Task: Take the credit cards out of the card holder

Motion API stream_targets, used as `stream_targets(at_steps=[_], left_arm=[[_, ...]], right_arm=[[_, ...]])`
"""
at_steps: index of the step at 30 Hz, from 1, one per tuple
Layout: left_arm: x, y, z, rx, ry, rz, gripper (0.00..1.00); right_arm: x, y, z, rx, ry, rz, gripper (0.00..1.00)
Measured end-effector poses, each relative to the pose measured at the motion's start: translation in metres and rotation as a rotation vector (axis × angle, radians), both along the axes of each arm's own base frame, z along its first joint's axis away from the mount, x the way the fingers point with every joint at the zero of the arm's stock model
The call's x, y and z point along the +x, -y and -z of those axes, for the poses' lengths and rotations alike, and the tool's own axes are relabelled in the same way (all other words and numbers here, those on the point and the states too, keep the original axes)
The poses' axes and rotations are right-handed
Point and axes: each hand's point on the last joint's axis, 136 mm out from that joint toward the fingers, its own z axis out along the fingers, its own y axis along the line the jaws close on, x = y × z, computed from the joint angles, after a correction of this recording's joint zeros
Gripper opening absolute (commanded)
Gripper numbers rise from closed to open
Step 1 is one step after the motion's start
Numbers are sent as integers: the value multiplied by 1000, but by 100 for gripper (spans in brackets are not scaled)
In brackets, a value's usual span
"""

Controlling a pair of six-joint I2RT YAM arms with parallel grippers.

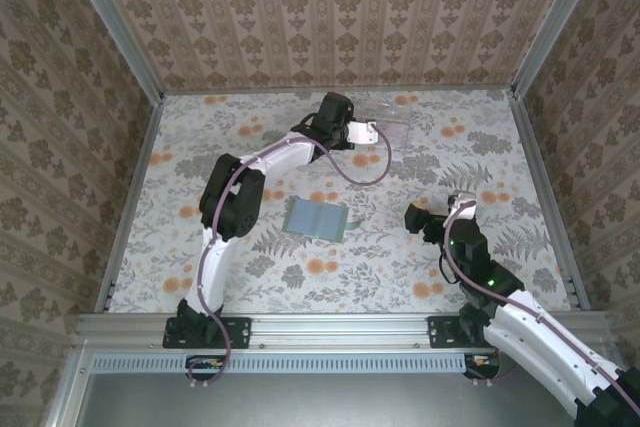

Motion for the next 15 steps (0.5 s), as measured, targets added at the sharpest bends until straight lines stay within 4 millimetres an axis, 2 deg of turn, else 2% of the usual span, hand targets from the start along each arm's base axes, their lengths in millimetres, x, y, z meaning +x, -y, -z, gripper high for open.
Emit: stream_targets(at_steps=[15], left_arm=[[5, -7, 1, 18, 12, -4, 0]], right_arm=[[1, 1, 3, 7, -11, 7, 100]])
